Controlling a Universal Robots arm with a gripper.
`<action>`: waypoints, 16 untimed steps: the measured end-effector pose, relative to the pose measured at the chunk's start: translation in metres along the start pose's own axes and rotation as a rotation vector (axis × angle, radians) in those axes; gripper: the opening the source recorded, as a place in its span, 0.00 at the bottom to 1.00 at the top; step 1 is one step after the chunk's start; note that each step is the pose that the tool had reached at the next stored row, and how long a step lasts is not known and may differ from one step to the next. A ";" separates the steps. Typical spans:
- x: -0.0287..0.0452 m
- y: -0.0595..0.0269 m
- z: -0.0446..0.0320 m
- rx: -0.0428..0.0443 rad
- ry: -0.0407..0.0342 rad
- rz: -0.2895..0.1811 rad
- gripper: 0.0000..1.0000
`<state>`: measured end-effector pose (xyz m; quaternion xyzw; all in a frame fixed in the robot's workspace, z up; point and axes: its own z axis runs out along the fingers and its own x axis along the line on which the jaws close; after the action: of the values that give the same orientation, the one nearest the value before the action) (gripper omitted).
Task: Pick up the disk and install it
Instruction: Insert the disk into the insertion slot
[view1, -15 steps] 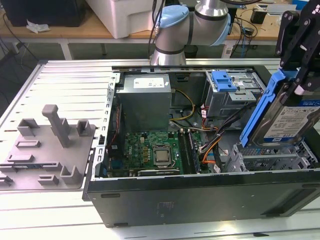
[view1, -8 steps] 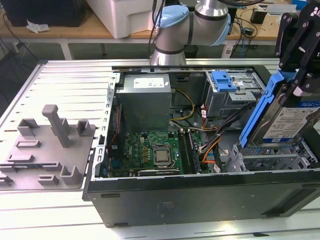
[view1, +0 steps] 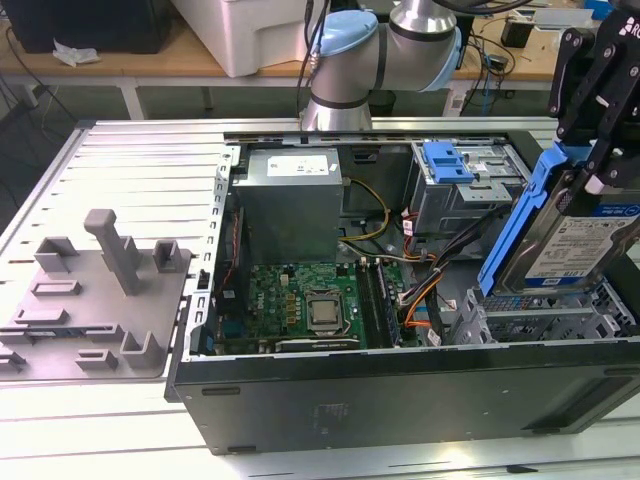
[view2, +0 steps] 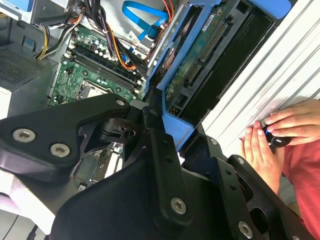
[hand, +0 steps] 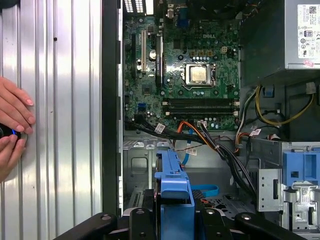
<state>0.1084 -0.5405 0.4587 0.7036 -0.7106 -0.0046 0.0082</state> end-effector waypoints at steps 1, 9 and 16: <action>0.0000 0.0000 0.0000 0.0000 0.0000 0.000 0.37; -0.0001 -0.0001 0.0069 0.0000 0.0000 0.000 0.37; -0.0001 -0.0002 0.0102 0.0000 0.0000 0.000 0.37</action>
<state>0.1084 -0.5405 0.4485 0.7036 -0.7106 -0.0046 0.0082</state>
